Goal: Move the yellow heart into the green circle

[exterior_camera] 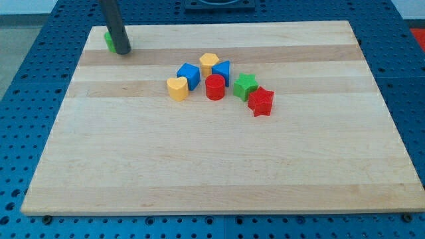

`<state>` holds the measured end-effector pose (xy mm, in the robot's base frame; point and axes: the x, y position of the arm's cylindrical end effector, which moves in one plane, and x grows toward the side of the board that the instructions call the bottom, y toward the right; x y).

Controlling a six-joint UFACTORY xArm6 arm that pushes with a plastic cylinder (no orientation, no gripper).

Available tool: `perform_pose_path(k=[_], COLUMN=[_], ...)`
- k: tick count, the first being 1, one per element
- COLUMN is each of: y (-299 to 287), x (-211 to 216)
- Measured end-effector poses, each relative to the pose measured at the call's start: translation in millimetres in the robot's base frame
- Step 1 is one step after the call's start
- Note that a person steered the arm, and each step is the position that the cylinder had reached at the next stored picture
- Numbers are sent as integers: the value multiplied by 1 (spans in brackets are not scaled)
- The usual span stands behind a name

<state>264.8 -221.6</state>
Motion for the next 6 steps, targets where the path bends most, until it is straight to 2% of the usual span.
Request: perform_pose_path(k=[1, 2, 3, 4, 5, 6], y=[-19, -19, 19, 86, 181, 209], x=[-9, 20, 117, 210, 223, 175])
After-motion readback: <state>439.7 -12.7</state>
